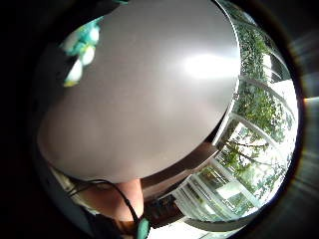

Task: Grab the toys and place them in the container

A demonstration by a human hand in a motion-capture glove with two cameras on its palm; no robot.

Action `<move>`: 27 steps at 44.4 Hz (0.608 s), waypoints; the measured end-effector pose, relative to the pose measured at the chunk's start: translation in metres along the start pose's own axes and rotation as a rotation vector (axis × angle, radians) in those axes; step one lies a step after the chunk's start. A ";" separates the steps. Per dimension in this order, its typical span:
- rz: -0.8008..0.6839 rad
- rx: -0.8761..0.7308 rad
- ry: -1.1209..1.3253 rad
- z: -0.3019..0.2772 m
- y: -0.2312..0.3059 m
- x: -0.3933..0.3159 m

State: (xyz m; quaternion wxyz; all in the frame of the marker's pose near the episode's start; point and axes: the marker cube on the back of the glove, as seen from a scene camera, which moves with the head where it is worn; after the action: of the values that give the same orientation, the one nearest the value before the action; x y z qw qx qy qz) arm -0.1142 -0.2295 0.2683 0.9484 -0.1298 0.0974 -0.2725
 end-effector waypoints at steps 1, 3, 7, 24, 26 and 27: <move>0.004 0.014 -0.008 0.007 -0.003 0.001; 0.013 0.053 -0.041 0.019 -0.009 0.002; 0.028 0.123 -0.118 0.026 -0.018 0.004; 0.070 0.379 -0.132 0.039 -0.016 -0.019; 0.086 0.390 -0.122 0.035 -0.014 -0.020; 0.096 0.389 -0.121 0.034 -0.013 -0.021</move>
State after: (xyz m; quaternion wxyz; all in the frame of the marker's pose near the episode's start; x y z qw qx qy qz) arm -0.1293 -0.2223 0.3063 0.9716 0.0444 -0.0080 -0.2325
